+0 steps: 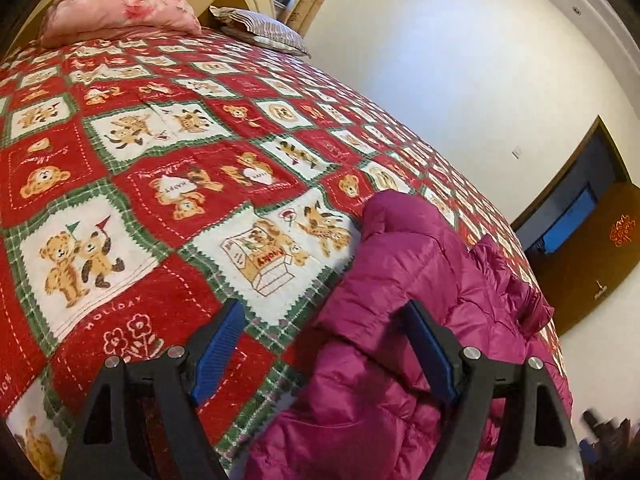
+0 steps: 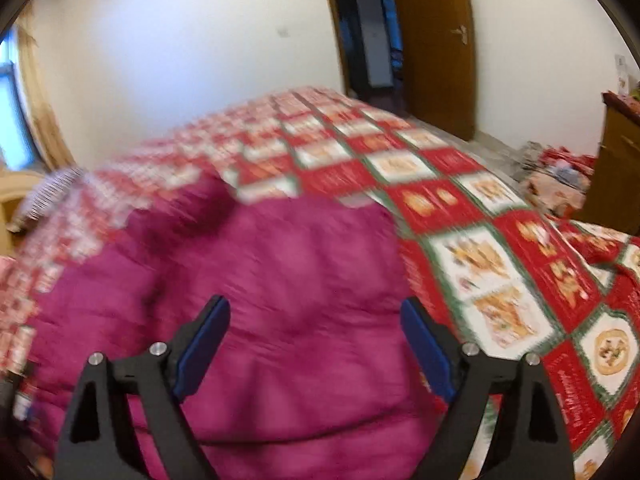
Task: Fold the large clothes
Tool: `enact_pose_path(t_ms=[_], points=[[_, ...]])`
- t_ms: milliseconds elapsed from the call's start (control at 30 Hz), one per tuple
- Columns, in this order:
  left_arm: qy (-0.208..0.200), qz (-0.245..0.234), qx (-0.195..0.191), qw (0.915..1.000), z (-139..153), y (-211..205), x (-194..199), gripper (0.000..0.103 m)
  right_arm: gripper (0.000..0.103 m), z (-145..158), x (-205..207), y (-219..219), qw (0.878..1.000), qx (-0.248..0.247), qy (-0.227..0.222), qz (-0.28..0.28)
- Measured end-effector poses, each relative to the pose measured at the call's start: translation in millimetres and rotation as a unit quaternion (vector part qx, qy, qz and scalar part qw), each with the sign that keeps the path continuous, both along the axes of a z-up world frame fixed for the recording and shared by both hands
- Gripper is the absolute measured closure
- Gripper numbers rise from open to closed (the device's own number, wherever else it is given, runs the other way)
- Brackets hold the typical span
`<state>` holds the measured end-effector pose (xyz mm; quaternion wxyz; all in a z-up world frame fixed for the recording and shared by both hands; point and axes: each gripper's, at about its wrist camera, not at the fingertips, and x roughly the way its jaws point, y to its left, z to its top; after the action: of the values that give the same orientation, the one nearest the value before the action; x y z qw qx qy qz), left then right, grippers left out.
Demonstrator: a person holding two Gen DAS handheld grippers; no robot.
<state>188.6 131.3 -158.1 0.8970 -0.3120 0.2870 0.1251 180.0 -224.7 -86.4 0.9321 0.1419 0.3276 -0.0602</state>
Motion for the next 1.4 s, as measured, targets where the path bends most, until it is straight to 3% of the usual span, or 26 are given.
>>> enact_pose_path(t_ms=[100,200,267,300,400,500,600,700,833,867,967,1067,1167,1200,1333,1367,1400], points=[[-0.002,0.009,0.004,0.9999,1,1,-3,0.021,0.009,10,21,44,0.997,0.026,0.004,0.072],[-0.008,0.022,-0.005,0.9997,0,6,-7,0.021,0.009,-2,41,79,0.994,0.014,0.035,0.099],[-0.008,0.029,-0.004,0.9995,-1,6,-9,0.021,0.032,-23,59,101,0.989,0.005,0.088,0.123],[-0.008,0.029,-0.002,0.9996,-1,6,-8,0.021,0.064,-31,64,109,0.985,-0.001,0.106,0.138],[-0.007,0.026,0.002,0.9996,-1,5,-5,0.021,0.078,-22,55,111,0.987,-0.025,0.076,0.141],[-0.007,0.028,-0.002,0.9996,-3,6,-4,0.021,0.078,-9,43,94,0.993,-0.035,0.041,0.108],[-0.003,0.025,0.006,0.9997,-3,5,-3,0.021,0.078,-19,44,80,0.992,-0.063,0.057,0.089],[0.006,0.024,0.013,0.9996,-3,3,0,0.021,0.068,-44,50,74,0.99,-0.051,0.085,0.096],[0.02,0.018,0.022,0.9994,-2,0,5,0.021,0.065,-51,51,73,0.991,-0.048,0.071,0.105],[0.023,0.014,0.027,0.9993,0,-1,5,0.021,0.064,-51,52,74,0.991,-0.051,0.07,0.105],[0.022,0.009,0.089,0.9957,23,-16,4,0.021,0.062,-51,50,76,0.991,-0.052,0.065,0.107],[0.003,-0.032,0.161,0.9864,59,-46,26,0.021,0.06,-52,45,75,0.991,-0.056,0.062,0.106],[0.025,-0.064,0.219,0.9733,76,-72,64,0.021,0.056,-51,41,76,0.99,-0.064,0.061,0.106],[0.04,-0.066,0.249,0.9654,77,-81,82,0.021,0.056,-52,42,75,0.99,-0.064,0.061,0.107],[0.089,-0.06,0.325,0.9397,47,-91,118,0.021,0.053,-52,41,75,0.991,-0.058,0.059,0.107],[0.114,-0.061,0.337,0.9327,26,-89,125,0.021,0.052,-51,41,75,0.991,-0.057,0.059,0.108],[0.139,-0.07,0.331,0.9308,5,-85,129,0.02,0.047,-51,41,76,0.991,-0.055,0.058,0.111]])
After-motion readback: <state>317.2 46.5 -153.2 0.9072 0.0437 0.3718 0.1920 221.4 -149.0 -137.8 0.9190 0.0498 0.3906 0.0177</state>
